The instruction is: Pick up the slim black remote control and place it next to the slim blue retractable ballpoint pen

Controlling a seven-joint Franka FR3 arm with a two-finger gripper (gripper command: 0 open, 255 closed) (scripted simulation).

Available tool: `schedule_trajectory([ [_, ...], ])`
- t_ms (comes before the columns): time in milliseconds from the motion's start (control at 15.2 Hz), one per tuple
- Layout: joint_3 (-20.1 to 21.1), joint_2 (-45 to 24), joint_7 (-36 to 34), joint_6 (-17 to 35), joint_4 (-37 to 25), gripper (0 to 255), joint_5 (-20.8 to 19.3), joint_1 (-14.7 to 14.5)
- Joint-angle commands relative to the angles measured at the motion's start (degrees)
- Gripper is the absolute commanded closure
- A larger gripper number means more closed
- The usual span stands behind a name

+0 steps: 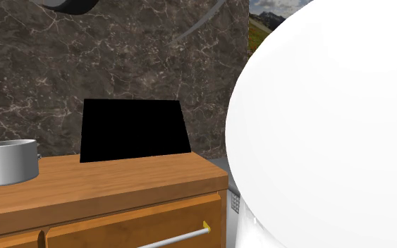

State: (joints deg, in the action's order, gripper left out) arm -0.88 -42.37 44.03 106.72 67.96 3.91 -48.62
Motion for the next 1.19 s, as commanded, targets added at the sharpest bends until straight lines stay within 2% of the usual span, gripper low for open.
schedule_trajectory([
  [0, -0.07, -0.75, 0.02, 1.47, 0.71, 0, -0.03, 0.04],
  [330, -0.06, -0.74, 0.02, 1.68, 0.94, 0, -0.03, 0.03],
  [594, -0.13, -0.04, -0.14, -5.15, -5.2, 0, -0.13, 0.28],
  [1122, -0.13, -0.04, -0.14, -5.15, -5.2, 0, -0.13, 0.28],
])
